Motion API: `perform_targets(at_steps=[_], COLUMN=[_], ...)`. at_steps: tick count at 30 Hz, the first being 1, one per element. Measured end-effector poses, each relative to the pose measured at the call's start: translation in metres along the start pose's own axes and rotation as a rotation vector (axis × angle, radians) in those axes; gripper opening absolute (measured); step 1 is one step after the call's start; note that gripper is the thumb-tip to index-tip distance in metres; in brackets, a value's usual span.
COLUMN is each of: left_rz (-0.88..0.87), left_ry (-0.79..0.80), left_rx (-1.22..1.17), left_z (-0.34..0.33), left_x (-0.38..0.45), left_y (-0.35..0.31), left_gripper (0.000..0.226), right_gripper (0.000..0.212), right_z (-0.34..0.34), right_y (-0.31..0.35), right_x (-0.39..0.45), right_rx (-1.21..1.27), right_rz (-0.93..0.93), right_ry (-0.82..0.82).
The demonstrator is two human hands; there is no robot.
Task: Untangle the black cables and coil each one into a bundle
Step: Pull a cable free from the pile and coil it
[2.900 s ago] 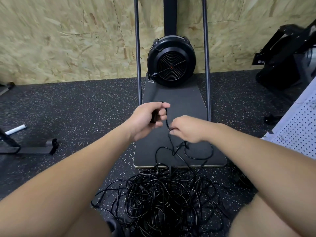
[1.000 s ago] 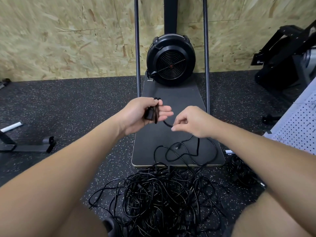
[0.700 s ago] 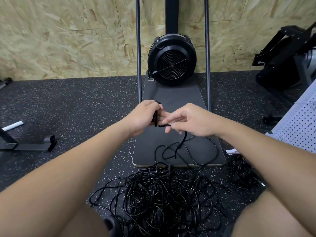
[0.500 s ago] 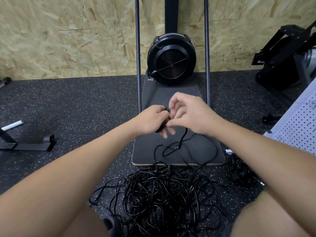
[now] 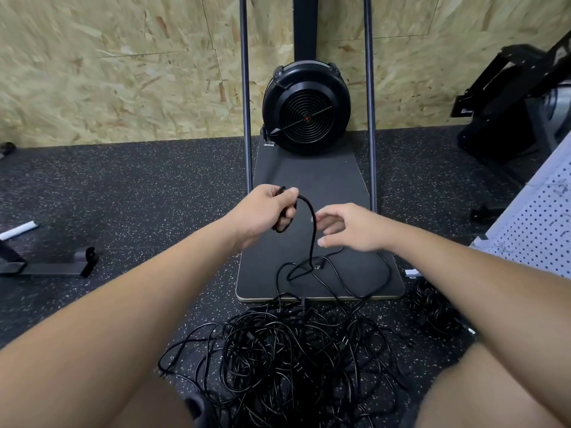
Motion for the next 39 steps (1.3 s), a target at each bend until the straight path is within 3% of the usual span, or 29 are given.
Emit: perform_targets(at_steps=[9, 13, 17, 20, 22, 25, 28, 32, 35, 39], left_rz=[-0.058, -0.081, -0.098, -0.096, -0.079, -0.061, -0.064, -0.108, -0.125, -0.090], left_ry=[-0.122, -0.206, -0.313, -0.414, -0.472, -0.504, -0.476, -0.379, -0.277, -0.152], left_rx=[-0.346, -0.494, -0.618, -0.662, -0.666, -0.604, -0.506, -0.429, -0.288, -0.026], left_z=[0.003, 0.017, 0.031, 0.042, 0.051, 0.062, 0.061, 0.048, 0.035, 0.013], left_x=[-0.001, -0.002, -0.004, -0.004, -0.006, -0.009, -0.009, -0.007, -0.006, -0.009], left_y=[-0.010, -0.010, -0.004, -0.001, 0.003, 0.007, 0.007, 0.001, -0.005, -0.009], left_gripper=[0.029, 0.030, 0.035, 0.037, 0.038, 0.035, 0.025, 0.022, 0.025, 0.031], right_gripper=[0.039, 0.022, 0.035, 0.020, 0.023, 0.021, 0.010, 0.023, 0.021, 0.015], right_z=[-0.005, 0.003, -0.004, -0.021, -0.019, 0.003, 0.025, 0.009, -0.006, -0.001], right_y=[-0.024, -0.033, -0.040, -0.037, -0.033, -0.026, -0.020, 0.017, 0.055, 0.087], right_x=[0.011, 0.005, 0.001, -0.002, -0.002, -0.001, -0.004, -0.005, -0.011, -0.021], right_rx=[0.317, 0.564, 0.433, 0.388, 0.418, 0.436, 0.140, -0.355, -0.414, -0.346], right_rz=[-0.075, -0.128, -0.232, -0.203, -0.160, -0.102, -0.119, -0.043, 0.112, 0.306], right_ry=[-0.004, -0.095, 0.045, 0.213, 0.148, -0.117, -0.298, -0.149, -0.060, -0.162])
Point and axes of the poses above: each hand's wrist, its own x-axis towards the middle knuckle, its own z-axis out of the back of the hand, y = z × x, the point moved 7 cm from there along x, towards the middle knuckle, and after that the axes turned 11 degrees about y, right-handed, at the moved point
